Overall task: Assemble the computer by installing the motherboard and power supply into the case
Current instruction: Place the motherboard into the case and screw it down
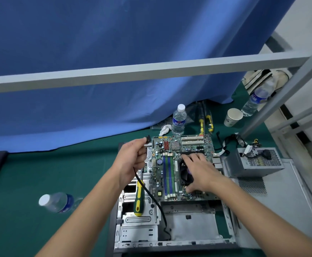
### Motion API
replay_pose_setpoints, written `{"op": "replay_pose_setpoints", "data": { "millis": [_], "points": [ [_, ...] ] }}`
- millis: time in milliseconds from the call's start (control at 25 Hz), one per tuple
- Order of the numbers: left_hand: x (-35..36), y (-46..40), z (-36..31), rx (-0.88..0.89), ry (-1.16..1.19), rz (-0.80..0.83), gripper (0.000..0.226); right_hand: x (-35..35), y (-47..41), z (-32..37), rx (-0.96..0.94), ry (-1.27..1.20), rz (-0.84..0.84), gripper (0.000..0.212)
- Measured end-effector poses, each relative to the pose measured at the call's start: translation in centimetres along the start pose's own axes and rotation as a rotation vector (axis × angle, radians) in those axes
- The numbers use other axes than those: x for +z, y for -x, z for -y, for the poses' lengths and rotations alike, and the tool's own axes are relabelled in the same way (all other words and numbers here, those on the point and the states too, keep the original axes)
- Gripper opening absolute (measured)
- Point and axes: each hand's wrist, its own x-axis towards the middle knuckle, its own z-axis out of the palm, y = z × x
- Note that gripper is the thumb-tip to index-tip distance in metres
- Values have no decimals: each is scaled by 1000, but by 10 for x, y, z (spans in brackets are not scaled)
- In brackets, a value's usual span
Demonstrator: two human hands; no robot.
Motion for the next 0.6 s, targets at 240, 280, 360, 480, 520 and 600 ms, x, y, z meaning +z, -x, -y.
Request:
{"op": "replay_pose_setpoints", "data": {
  "millis": [240, 280, 360, 480, 520, 600],
  "points": [
    [-15, -3, 25, -144, 29, -78, 30, -3, -3, -6, -71, 63, -87, 94],
    [-18, -3, 27, -154, 17, -89, 29, -2, 0, -7, -77, 68, -91, 91],
    [-23, -7, 30, -164, -18, -99, 26, 3, 9, -9, -94, 72, -117, 90],
    [-24, -15, 34, -183, -66, -82, 24, 15, 24, -6, -105, 67, -159, 96],
    [-23, -17, 35, -192, -91, -74, 25, 19, 29, -5, -98, 70, -163, 97],
    [-21, -20, 39, -207, -147, -59, 25, 28, 38, -2, -76, 64, -148, 97]
  ]
}}
